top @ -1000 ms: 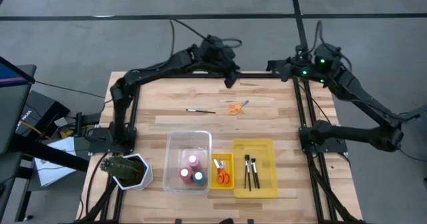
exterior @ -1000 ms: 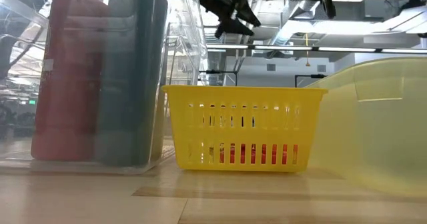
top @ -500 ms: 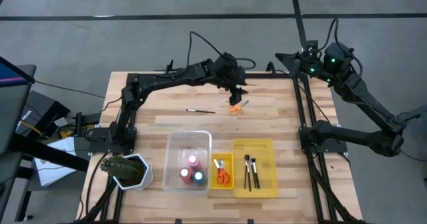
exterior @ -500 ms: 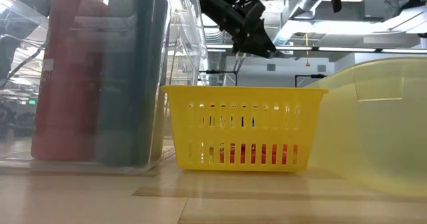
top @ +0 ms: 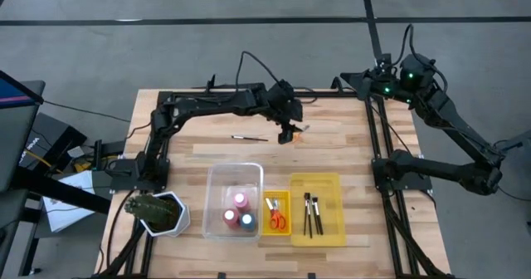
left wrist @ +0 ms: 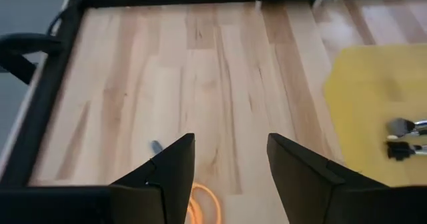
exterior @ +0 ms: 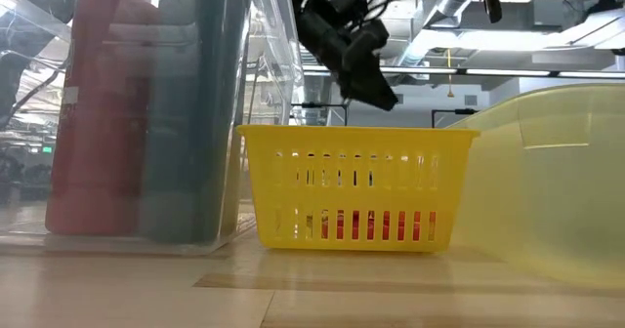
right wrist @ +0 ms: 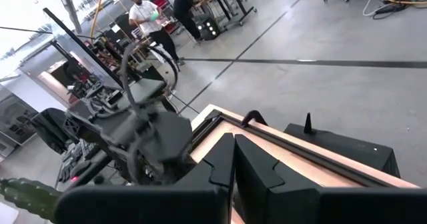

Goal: Pick & Place Paint Supplies
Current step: Put the yellow scissors into the left yellow bin

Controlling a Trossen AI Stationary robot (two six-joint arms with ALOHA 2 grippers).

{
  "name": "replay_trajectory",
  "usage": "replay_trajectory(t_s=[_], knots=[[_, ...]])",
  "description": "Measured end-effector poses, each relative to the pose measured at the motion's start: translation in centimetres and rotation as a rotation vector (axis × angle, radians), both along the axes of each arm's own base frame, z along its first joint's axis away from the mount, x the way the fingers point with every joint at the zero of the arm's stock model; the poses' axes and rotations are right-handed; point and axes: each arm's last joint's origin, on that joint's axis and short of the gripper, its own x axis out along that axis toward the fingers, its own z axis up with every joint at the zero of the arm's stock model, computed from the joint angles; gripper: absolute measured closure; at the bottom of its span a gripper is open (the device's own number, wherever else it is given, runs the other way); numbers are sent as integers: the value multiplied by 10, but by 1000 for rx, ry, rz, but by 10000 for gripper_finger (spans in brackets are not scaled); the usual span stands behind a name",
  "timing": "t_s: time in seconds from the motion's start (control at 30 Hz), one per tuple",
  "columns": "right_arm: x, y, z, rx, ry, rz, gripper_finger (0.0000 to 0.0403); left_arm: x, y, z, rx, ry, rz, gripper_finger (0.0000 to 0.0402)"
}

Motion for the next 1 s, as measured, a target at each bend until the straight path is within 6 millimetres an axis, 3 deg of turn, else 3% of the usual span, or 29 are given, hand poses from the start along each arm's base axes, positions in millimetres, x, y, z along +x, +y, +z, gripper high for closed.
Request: replay_trajectory(t_s=[0.5, 0.77, 1.0], knots=[[0, 0, 0, 1, 4, 0, 395, -8, -13, -69, -62, -60, 47, 244], [0, 0, -1, 4, 7, 0, 395, -16, -15, -88, -53, -27, 70, 259], [0, 0, -2, 9, 12, 0, 395, -18, -15, -92, -99, -19, 113, 258]])
